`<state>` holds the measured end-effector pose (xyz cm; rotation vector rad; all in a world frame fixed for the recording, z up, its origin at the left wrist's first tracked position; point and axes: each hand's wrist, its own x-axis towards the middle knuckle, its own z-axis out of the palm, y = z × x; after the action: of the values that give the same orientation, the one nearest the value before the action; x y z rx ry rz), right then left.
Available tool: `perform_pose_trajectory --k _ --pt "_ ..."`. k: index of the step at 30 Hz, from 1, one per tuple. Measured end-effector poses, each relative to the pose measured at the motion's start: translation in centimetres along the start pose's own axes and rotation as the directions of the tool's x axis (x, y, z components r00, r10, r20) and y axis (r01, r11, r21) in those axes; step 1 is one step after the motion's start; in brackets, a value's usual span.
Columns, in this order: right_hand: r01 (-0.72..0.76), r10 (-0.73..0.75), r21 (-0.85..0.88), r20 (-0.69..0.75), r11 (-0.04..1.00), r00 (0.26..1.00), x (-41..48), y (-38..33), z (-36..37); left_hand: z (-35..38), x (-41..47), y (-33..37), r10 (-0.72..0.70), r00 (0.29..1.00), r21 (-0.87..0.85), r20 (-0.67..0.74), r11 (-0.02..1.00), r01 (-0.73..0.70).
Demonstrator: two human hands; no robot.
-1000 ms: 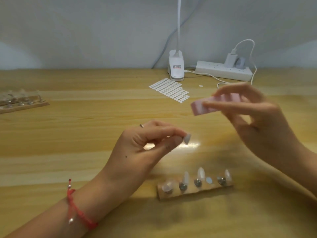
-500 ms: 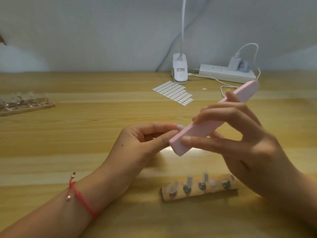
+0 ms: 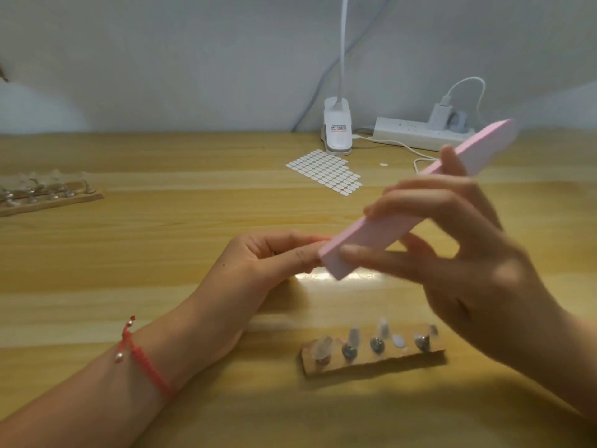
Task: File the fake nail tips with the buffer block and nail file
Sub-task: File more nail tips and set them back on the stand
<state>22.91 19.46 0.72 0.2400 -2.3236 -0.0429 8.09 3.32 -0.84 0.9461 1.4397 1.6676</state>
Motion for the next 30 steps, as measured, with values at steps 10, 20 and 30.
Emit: perform_pose_trajectory --k 10,20,30 --pt "0.053 -0.053 -0.023 0.037 0.998 0.998 -0.2 -0.1 0.4 0.0 0.3 -0.3 0.006 0.999 0.023 -0.032 1.0 -0.005" --pt "-0.021 0.021 -0.021 0.001 1.0 1.0 0.1 0.2 -0.2 -0.1 0.4 -0.4 0.032 0.999 0.049 -0.04 0.998 -0.03" --pt "0.004 -0.004 0.016 -0.009 1.0 1.0 -0.3 0.1 0.3 -0.3 0.4 -0.6 0.055 0.998 0.041 0.035 0.998 -0.056"
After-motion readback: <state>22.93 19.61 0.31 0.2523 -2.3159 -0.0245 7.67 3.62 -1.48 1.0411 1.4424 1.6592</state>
